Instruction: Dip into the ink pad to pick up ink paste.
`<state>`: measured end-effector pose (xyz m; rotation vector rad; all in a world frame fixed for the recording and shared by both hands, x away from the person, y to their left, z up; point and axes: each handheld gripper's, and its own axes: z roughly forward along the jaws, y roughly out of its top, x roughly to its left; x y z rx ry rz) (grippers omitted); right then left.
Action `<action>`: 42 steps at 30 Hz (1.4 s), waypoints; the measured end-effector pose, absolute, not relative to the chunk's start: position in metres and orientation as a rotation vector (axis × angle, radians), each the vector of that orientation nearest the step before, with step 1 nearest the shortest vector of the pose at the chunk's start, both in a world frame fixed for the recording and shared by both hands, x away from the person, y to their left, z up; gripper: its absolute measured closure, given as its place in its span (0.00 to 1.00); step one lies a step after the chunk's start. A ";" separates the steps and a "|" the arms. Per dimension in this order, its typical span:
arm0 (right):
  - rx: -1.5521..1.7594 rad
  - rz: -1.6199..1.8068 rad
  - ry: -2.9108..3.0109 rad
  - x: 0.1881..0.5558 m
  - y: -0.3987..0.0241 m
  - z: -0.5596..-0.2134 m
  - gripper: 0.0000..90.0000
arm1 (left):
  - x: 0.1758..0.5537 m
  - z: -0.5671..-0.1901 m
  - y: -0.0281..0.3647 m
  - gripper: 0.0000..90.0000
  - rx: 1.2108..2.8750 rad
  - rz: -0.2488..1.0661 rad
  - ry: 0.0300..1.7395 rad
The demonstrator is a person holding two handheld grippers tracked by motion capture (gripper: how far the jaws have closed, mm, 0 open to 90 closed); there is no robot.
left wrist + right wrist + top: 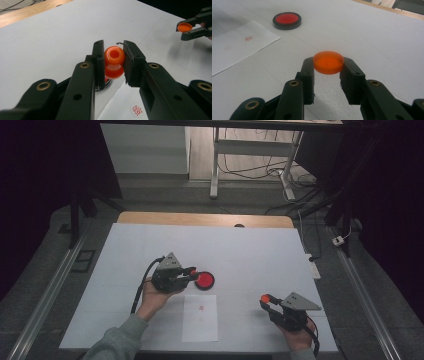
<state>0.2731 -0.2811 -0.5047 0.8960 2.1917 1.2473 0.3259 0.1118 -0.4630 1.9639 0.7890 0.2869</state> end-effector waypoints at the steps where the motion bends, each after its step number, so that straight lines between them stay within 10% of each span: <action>1: 0.894 1.248 2.192 0.273 -0.281 -0.505 0.72 | 0.327 -0.463 0.111 0.81 1.965 0.287 0.792; 42: 0.878 1.270 2.206 0.279 -0.278 -0.506 0.72 | 0.372 -0.481 0.085 0.81 2.095 0.315 0.857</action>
